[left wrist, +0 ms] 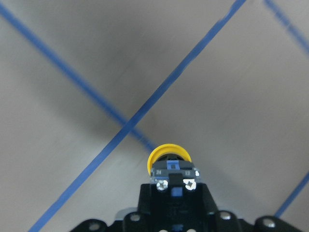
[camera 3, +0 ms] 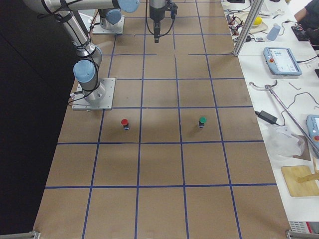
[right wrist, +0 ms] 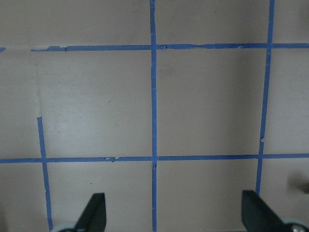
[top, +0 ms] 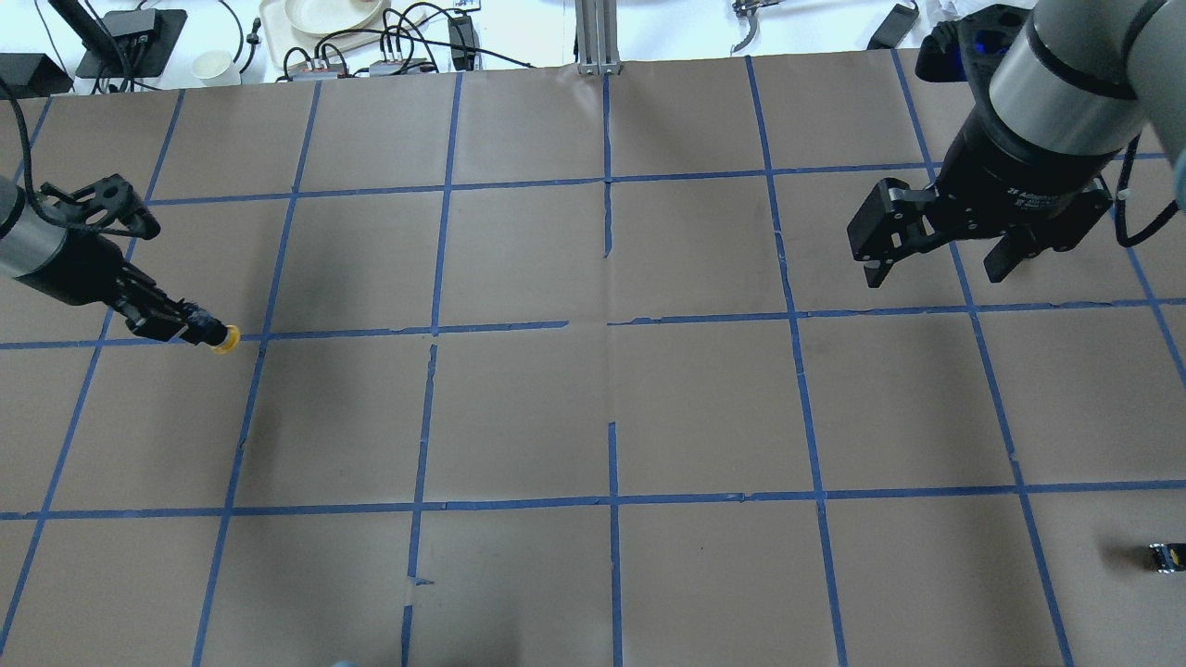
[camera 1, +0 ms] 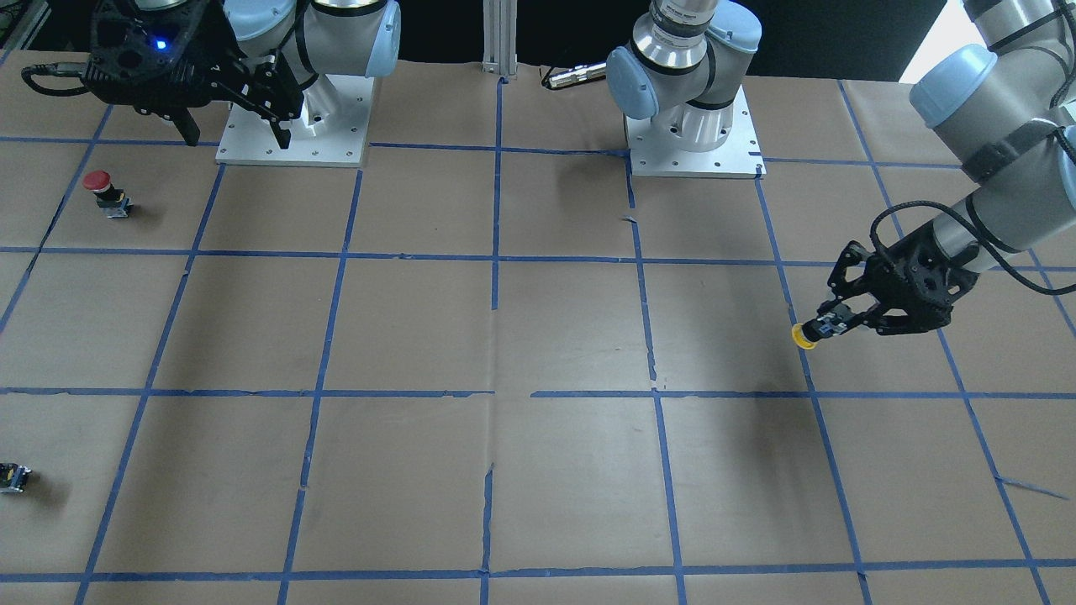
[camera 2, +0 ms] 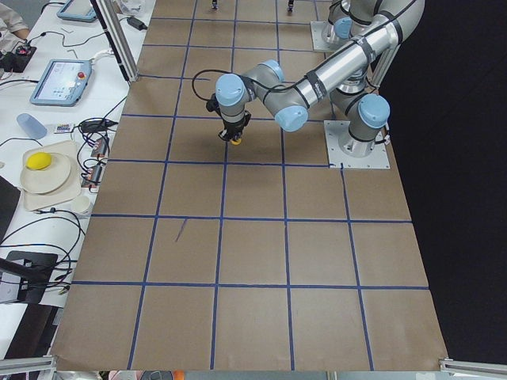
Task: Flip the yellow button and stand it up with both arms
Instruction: 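Raise the button with the left gripper while the right arm swings over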
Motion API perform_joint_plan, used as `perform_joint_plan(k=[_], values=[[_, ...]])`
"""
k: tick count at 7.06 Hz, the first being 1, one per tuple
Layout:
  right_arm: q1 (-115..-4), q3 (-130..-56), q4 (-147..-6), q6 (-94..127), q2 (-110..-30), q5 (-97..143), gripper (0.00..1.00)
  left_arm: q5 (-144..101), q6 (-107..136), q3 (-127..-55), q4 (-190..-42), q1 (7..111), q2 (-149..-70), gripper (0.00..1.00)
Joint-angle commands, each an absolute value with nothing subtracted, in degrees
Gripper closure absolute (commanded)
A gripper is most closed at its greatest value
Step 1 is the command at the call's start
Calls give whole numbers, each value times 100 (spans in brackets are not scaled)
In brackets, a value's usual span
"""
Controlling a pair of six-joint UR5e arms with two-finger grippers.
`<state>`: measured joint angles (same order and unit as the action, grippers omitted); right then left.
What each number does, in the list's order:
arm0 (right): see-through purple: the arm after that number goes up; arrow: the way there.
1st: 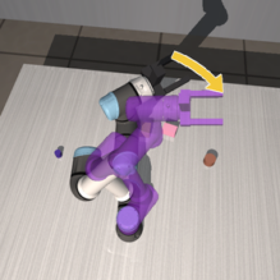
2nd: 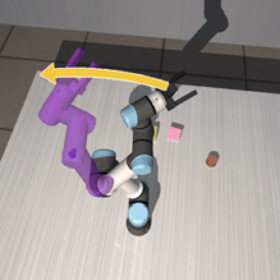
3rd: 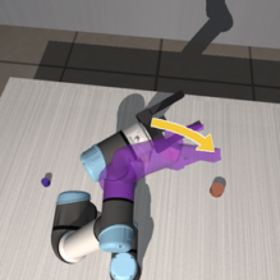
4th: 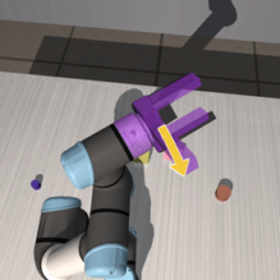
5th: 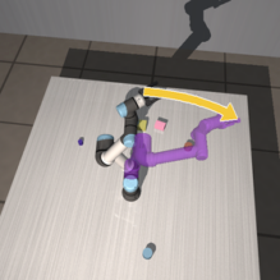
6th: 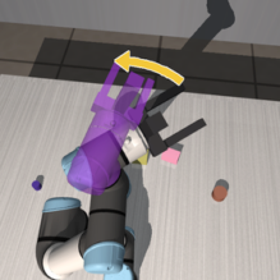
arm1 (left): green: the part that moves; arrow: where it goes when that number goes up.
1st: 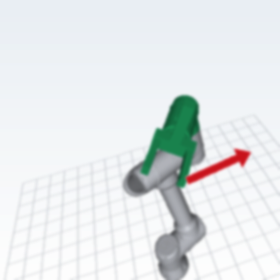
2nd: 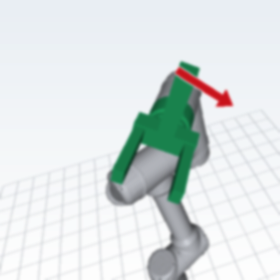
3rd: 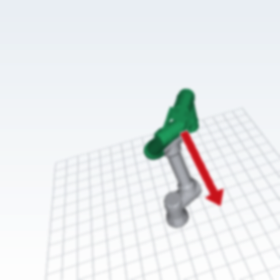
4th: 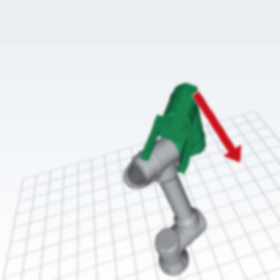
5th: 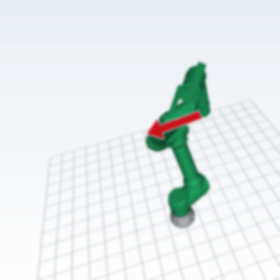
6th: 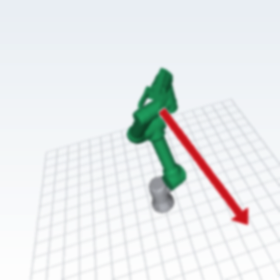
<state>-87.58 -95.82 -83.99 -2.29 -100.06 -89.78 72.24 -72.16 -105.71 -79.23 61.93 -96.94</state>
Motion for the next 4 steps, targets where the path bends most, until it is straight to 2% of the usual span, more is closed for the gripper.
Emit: perform_joint_plan(k=[1, 4], values=[[-8640, -9510, -8262, -177, -9976, -7953, 0, 5292, -6078, -10538, -9048, 6705, -9248, 98], [-7912, -9484, -7912, -36, -9984, -7220, 0, 2908, -3646, -10608, -9194, 7775, -8781, 98]])
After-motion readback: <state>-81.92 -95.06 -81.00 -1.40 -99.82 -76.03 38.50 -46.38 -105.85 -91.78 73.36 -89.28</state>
